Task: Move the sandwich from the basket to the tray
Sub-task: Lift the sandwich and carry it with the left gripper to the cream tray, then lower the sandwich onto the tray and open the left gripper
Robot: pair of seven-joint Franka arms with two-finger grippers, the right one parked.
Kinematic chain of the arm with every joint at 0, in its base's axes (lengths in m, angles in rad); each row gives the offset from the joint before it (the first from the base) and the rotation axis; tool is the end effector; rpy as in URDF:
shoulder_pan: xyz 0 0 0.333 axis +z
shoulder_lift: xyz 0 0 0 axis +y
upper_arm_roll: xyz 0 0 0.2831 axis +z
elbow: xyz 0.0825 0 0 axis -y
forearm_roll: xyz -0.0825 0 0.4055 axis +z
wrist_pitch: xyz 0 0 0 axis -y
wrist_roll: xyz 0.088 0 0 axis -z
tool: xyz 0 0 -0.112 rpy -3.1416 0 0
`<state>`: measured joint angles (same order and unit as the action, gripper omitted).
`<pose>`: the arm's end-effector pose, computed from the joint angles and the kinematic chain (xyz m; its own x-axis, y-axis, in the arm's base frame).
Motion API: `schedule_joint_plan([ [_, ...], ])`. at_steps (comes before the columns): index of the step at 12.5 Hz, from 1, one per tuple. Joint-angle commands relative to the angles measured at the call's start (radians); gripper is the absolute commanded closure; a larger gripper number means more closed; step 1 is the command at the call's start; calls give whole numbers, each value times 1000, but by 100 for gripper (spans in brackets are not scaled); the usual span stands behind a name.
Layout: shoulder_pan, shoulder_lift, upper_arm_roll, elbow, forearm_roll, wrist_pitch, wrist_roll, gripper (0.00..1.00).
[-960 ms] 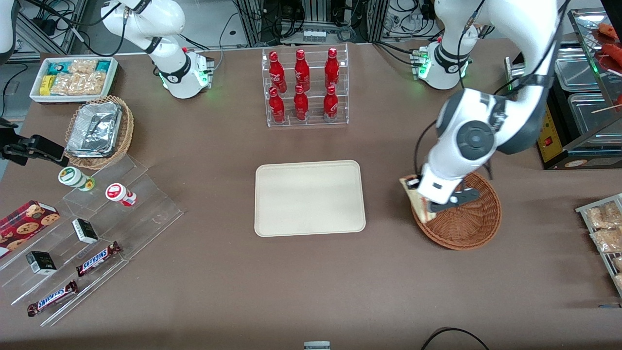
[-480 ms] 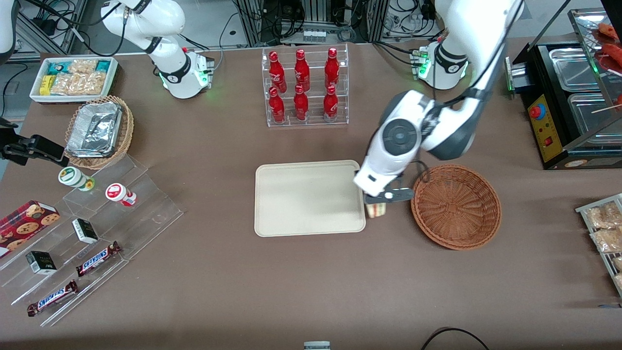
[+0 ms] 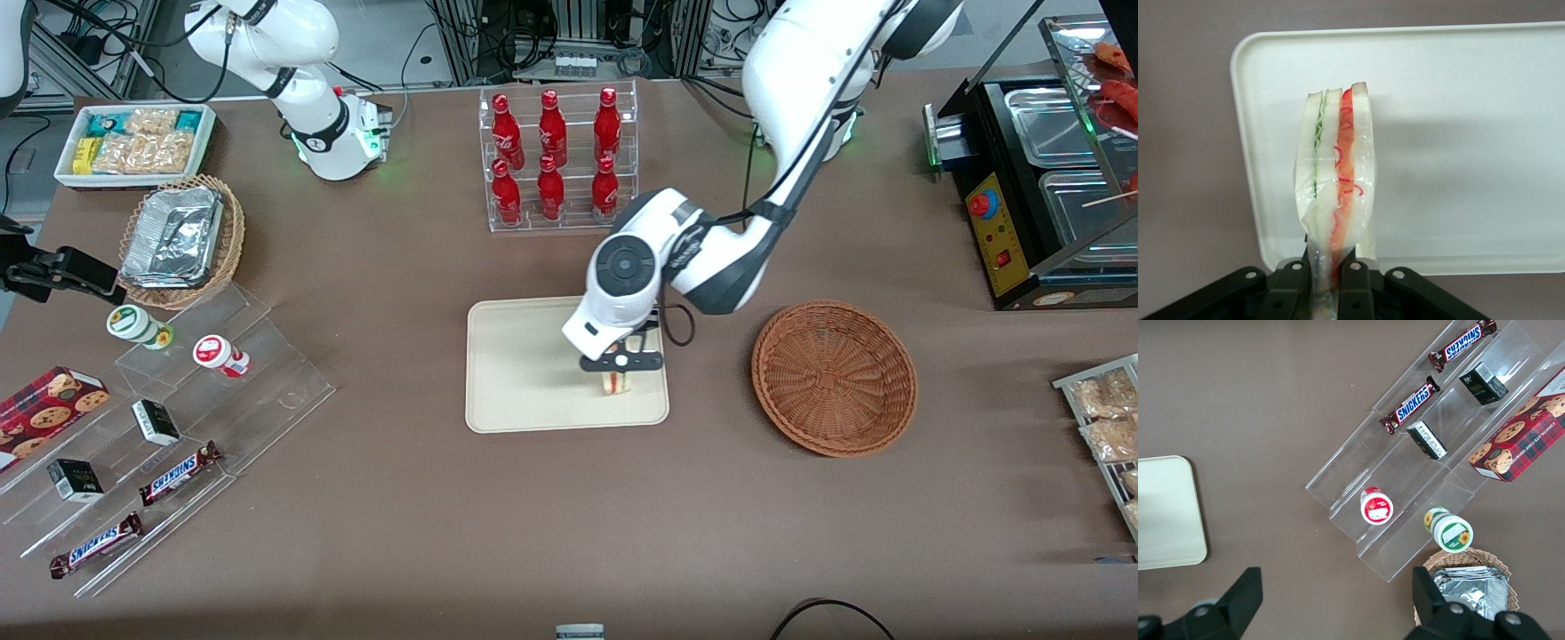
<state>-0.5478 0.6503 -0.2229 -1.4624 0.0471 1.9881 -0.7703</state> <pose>0.5197 -0.4712 0.2566 0.9895 0.0155 -0.1434 0.0143 -0.9999 -0.0089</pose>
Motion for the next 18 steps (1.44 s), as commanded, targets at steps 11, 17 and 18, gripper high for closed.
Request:
schedule_joint_plan([
  [11, -121, 218, 16, 254, 106, 26, -221, 100],
  [17, -126, 223, 13, 252, 143, 52, -260, 0],
  [18, -123, 218, 13, 252, 139, 52, -264, 0],
])
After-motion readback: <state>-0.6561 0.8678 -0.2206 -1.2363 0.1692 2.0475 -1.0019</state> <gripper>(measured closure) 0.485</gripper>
